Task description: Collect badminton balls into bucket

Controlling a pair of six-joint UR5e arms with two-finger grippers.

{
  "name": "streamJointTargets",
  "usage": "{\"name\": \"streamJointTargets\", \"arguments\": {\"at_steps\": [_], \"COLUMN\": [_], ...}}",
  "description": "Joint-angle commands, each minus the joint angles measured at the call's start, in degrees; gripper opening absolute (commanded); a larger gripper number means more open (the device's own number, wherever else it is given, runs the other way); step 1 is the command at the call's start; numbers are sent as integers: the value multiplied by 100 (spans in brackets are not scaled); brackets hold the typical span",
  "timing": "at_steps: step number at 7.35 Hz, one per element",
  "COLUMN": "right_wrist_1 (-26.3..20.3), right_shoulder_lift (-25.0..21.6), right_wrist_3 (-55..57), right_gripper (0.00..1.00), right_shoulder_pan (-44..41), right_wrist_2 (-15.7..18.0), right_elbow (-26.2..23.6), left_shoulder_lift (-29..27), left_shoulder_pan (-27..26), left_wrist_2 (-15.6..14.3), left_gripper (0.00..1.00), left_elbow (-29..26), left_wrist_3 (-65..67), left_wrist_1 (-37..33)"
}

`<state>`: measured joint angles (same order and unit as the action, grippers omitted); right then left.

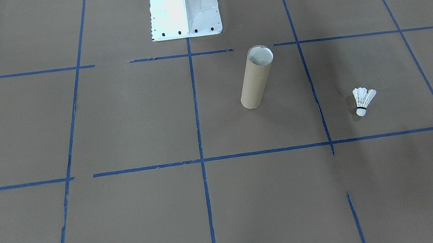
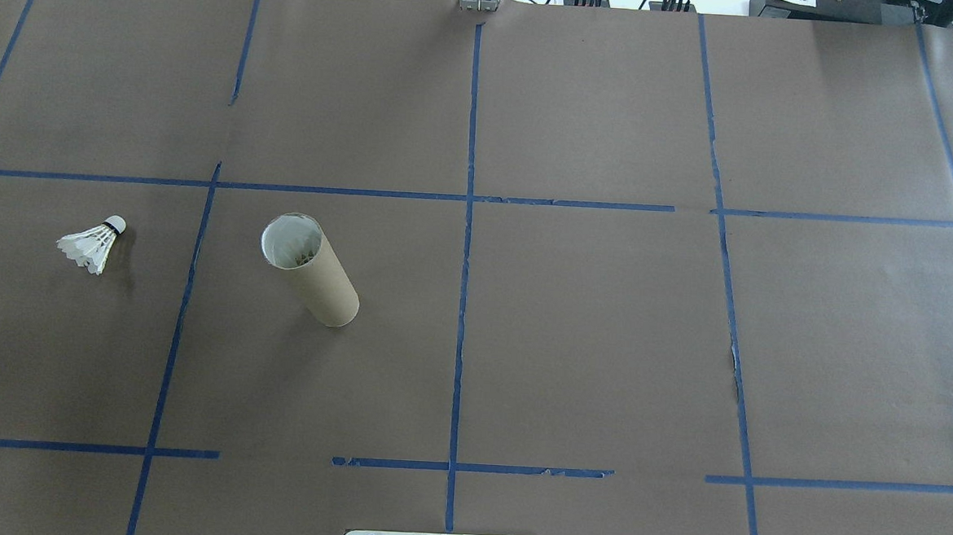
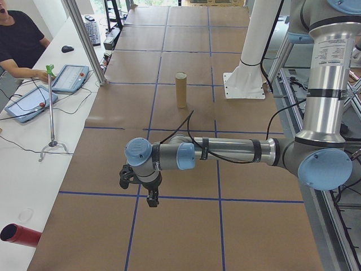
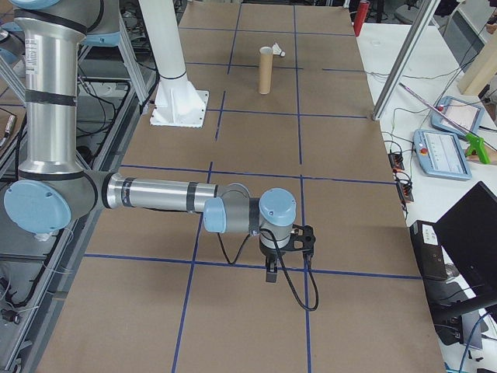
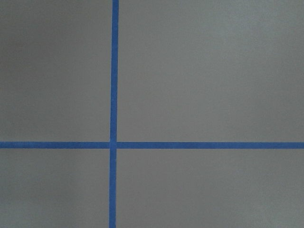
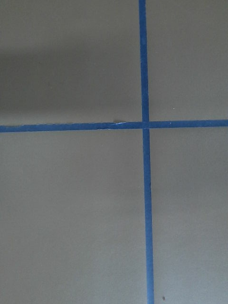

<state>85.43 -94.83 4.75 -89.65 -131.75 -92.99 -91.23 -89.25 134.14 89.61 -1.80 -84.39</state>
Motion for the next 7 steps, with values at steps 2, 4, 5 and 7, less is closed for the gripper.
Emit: {"name": "streamJointTargets", "arguments": {"at_steps": [2, 4, 5, 7], "right_wrist_1": [0, 0, 0, 0], "right_shoulder_lift": [0, 0, 0, 0], "right_wrist_3": [0, 0, 0, 0], "right_gripper": [100, 100, 100, 100], "right_shoulder_pan": [0, 0, 0, 0], "right_wrist_2": [0, 0, 0, 0], "right_elbow": [0, 0, 0, 0], "left_shoulder_lift": [132, 44, 17, 26], "left_shoulder_pan": [4, 13, 39, 319], "left_wrist_2": [7, 42, 42, 69], "left_gripper": [100, 100, 100, 100], "left_elbow": [180, 528, 749, 777], "left_wrist_3": [39, 816, 1579, 3178], "left_wrist_1": [-25, -34, -303, -1531]}}
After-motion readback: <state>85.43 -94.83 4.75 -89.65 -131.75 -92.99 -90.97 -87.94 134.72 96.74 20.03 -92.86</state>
